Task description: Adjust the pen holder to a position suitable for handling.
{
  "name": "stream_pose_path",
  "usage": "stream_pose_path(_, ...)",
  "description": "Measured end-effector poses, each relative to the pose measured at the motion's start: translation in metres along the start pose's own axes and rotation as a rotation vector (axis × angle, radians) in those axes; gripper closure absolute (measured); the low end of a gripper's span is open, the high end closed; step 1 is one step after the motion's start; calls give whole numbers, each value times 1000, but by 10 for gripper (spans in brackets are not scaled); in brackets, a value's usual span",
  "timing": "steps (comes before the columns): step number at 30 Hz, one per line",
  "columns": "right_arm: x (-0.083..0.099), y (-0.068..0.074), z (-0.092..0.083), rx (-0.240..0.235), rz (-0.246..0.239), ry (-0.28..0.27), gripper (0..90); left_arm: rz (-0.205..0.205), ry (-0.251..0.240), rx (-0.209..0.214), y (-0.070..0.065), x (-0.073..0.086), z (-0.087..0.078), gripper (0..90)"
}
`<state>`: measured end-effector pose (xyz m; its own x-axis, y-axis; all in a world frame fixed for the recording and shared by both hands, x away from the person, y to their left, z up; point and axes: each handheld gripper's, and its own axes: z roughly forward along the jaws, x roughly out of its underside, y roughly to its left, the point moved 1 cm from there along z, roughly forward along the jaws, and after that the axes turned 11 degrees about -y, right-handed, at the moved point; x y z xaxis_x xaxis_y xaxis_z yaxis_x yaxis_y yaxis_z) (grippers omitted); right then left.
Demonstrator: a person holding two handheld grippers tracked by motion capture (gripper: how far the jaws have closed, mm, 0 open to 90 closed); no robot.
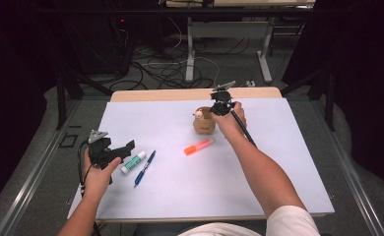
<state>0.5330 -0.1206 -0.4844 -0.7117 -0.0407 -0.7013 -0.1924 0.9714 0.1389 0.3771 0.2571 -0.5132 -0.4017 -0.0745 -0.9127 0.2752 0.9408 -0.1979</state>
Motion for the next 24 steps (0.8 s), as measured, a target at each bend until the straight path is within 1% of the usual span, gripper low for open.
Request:
stream_pose_path(2, 1, -5, -2, 6, -4, 5, 799, -2, 0, -1, 0, 0, 0, 29)
stream_pose_path(4, 3, -9, -2, 12, 9, 0, 799, -1, 3, 1, 0, 0, 0, 28)
stream_pose_path(5, 4, -11, -3, 11, -3, 4, 799, 0, 4, 1, 0, 0, 0, 28)
stream_pose_path(7, 6, -14, -5, 14, -7, 6, 800, 0, 3, 1, 0, 0, 0, 28)
stream_pose_path(8, 7, -15, -5, 3, 2, -11, 800, -1, 1, -2, 0, 0, 0, 29)
stream_pose_path(9, 7, -17, -7, 17, -11, 10, 800, -1, 0, -2, 0, 0, 0, 29)
stream_pose_path(14, 11, -20, -18, -3, -19, 8, 800, -3, 1, -6, 0, 0, 0, 28)
stream_pose_path(18, 16, -22, -31, -4, -33, 17, 800, 0, 0, -6, -1, 0, -1, 28)
stream_pose_path(19, 19, -22, -33, -12, -27, 10, 801, 1, -1, -6, -1, 0, -1, 28)
stream_pose_path(21, 24, -23, -39, -3, -37, 35, 801, 3, -1, -7, -1, 0, -1, 29)
stream_pose_path(22, 26, -23, -42, -2, -32, 40, 801, 4, -1, -9, -1, 0, -1, 28)
stream_pose_path(24, 31, -23, -46, 0, -39, 51, 801, 3, -1, -10, -1, 0, -1, 28)
